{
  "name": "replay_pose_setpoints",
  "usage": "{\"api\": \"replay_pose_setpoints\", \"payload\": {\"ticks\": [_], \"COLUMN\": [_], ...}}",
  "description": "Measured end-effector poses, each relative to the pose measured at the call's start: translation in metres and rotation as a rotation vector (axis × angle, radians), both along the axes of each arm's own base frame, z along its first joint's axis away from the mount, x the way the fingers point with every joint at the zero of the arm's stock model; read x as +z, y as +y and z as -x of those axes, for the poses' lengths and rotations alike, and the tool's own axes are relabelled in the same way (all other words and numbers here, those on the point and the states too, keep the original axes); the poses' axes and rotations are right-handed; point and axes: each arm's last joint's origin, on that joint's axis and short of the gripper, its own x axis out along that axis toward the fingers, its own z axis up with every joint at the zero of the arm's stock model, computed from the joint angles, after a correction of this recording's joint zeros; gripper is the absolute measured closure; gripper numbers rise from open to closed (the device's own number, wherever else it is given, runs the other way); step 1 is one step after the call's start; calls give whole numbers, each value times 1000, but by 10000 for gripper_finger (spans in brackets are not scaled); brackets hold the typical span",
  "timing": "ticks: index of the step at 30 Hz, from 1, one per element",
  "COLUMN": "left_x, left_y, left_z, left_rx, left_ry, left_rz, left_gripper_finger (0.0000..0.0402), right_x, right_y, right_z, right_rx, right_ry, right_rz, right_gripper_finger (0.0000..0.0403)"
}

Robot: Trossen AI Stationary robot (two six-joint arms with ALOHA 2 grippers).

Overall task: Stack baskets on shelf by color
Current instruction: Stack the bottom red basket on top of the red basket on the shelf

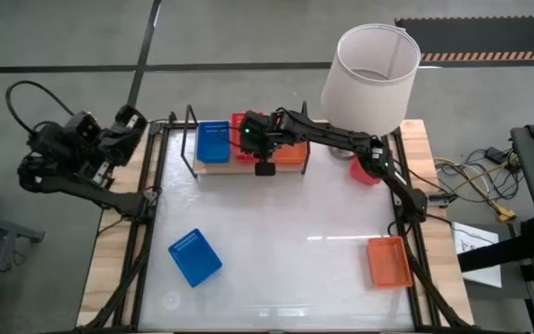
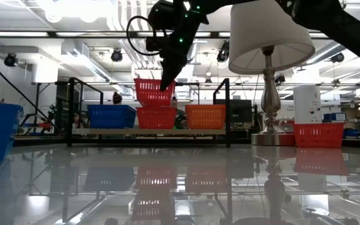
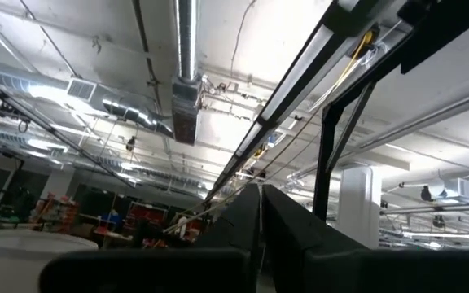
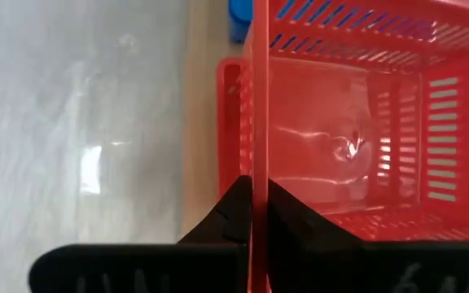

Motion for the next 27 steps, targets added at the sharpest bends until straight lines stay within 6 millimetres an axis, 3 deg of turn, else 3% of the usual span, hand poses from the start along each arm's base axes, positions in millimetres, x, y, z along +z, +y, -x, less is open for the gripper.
{"api": "replay_pose_setpoints", "payload": {"ticks": [14,27], "left_x": [1,2], "left_y": [2,2], "left_z": [10,12], "left_rx": [47,52], "left_ry": [-23,-33], "left_rz": [-47,-51], "left_gripper_finger": [402,402], "right_x": [-22,-32], "right_y": [-2,-3], "right_z": [0,-4], "right_rx": [-5,-117], "right_ry": [40,-2], "right_rz": [-22,-72], "right_gripper_finger": [394,391]}}
